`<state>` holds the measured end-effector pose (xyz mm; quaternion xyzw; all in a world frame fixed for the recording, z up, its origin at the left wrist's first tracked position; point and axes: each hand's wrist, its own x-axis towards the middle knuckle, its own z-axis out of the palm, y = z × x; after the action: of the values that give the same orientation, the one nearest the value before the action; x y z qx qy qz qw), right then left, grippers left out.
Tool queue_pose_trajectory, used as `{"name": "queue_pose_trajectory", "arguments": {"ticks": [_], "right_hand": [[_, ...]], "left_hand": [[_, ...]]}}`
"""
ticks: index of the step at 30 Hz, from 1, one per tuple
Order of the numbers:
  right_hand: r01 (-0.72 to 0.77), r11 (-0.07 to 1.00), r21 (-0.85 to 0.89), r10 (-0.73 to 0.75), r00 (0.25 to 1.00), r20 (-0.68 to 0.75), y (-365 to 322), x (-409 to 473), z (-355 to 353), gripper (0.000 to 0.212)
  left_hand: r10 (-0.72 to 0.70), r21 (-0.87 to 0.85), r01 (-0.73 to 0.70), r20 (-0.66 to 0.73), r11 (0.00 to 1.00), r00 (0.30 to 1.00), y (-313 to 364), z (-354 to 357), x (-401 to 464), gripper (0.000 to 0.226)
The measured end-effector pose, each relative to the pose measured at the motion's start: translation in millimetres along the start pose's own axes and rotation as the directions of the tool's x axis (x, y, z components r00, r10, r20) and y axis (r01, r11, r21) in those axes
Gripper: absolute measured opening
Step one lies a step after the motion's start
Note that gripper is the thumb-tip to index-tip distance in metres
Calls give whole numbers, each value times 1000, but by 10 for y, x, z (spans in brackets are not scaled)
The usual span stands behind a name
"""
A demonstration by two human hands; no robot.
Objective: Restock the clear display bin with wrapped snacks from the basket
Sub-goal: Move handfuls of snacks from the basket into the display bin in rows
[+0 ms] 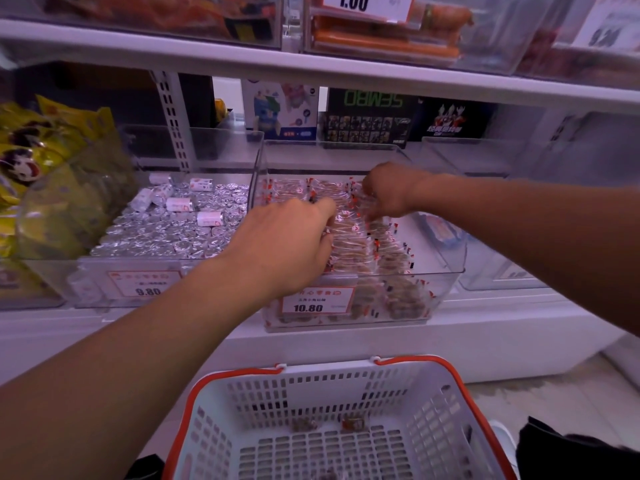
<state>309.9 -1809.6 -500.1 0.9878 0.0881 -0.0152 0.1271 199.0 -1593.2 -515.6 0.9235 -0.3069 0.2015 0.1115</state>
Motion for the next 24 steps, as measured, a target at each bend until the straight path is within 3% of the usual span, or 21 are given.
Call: {"name": "queue_pose_trajectory", "arguments": {"ticks": [4,8,11,16,18,20,21,22,24], "right_hand": [[-42,998,-45,41,998,-42,-35,-24,25,31],[18,999,-48,-18,1000,12,-19,-40,84,21],[69,998,-7,-68,997,46,31,-36,77,28],[-18,992,121,17,1000,15,-35,-94,-111,42],[-44,987,157,57,996,-76,-74,-217,-238,37],[-19,974,224,74,968,-240,-110,-459,-326,31],[15,963,270,92,920,-381,-135,-632,-320,29],[57,949,309,136,814,-565,-167,-852,-262,28],[171,910,378,270,449,-852,-280,-1378,67,20]], "left_hand": [[-1,23,1,-2,1000,1000,6,14,8,16],[4,20,-4,-6,1000,1000,2,19,2,16],[8,25,-8,-5,1000,1000,10,18,3,16],[-22,-42,22,10,999,1000,44,-51,0,14],[-11,-104,7,-34,995,999,71,-90,-35,12],[66,-146,-90,-165,985,984,134,-122,-116,13],[140,-129,-180,-267,975,953,176,-132,-168,18],[226,-94,-278,-366,956,903,218,-127,-223,24],[371,-77,-459,-479,885,796,323,-36,-374,34]]}}
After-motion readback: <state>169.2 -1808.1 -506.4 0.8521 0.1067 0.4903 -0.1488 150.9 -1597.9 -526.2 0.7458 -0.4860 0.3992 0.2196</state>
